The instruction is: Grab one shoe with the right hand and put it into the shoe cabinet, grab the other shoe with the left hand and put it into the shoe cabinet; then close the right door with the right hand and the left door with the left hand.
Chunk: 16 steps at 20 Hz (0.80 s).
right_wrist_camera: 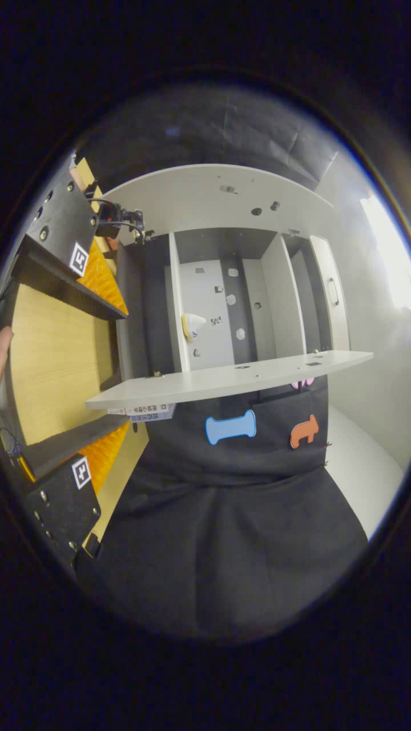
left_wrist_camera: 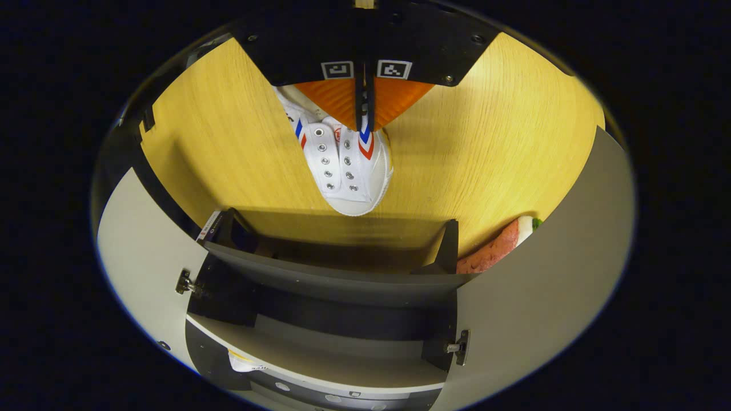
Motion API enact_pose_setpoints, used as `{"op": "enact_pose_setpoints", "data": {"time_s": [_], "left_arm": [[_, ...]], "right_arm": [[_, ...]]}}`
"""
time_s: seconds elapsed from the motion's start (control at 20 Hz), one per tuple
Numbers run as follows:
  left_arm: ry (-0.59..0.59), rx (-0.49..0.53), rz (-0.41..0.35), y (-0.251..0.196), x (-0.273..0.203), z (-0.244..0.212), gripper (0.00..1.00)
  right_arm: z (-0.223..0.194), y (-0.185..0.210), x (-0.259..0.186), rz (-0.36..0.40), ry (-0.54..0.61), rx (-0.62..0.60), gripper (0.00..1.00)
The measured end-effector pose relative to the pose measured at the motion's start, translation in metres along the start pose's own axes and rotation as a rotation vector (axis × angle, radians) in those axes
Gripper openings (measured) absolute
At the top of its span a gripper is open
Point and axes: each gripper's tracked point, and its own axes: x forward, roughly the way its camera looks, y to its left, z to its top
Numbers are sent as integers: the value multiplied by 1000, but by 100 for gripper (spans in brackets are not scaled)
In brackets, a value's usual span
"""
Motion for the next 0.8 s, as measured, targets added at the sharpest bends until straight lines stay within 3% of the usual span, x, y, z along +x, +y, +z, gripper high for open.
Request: {"op": "enact_pose_setpoints", "data": {"time_s": [0.4, 0.8], "left_arm": [[-81, 47, -11, -6, -28, 22, 1], [64, 77, 68, 27, -4, -18, 2]], "right_arm": [[-2, 1, 9, 8, -19, 49, 98], [-5, 5, 9, 32, -5, 54, 99]]}}
